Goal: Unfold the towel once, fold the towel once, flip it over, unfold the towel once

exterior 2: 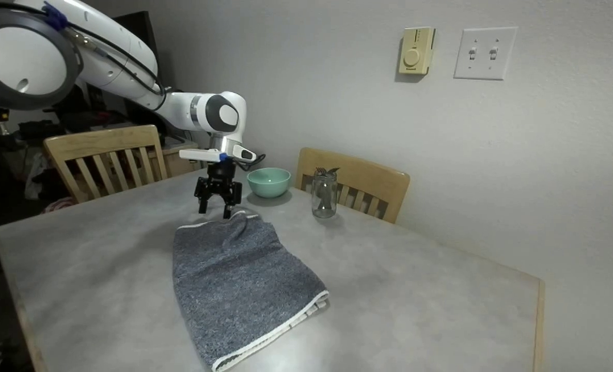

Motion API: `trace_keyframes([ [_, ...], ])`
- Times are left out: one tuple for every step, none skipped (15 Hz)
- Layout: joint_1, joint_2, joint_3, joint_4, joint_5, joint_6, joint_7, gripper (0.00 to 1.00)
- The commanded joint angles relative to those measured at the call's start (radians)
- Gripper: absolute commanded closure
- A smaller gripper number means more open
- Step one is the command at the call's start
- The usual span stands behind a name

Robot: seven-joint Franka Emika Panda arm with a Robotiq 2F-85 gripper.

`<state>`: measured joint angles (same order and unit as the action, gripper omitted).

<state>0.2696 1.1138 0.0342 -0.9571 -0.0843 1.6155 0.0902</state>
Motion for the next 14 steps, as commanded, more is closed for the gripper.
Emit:
trace_keyframes([
  [0.015, 0.030, -0.006, 0.073, -0.017, -0.086, 0.013, 0.00],
  [0.027, 0.025, -0.016, 0.078, -0.028, -0.119, 0.035, 0.00],
  [0.039, 0.023, -0.027, 0.084, -0.039, -0.152, 0.062, 0.00],
  [0.051, 0.020, -0.037, 0.090, -0.053, -0.187, 0.090, 0.00],
  [0.061, 0.021, -0.045, 0.098, -0.067, -0.216, 0.115, 0.00],
  [0.073, 0.026, -0.054, 0.108, -0.083, -0.245, 0.144, 0.00],
  [0.081, 0.026, -0.062, 0.104, -0.090, -0.256, 0.157, 0.00],
  [0.087, 0.032, -0.064, 0.111, -0.096, -0.268, 0.168, 0.00],
  [0.090, 0.036, -0.067, 0.110, -0.100, -0.263, 0.173, 0.00],
  [0.090, 0.041, -0.069, 0.108, -0.100, -0.251, 0.175, 0.00],
  [0.088, 0.045, -0.070, 0.106, -0.099, -0.238, 0.175, 0.00],
  [0.083, 0.052, -0.071, 0.102, -0.097, -0.224, 0.175, 0.00],
  [0.075, 0.064, -0.071, 0.102, -0.092, -0.211, 0.172, 0.00],
  [0.071, 0.072, -0.074, 0.100, -0.091, -0.199, 0.170, 0.00],
])
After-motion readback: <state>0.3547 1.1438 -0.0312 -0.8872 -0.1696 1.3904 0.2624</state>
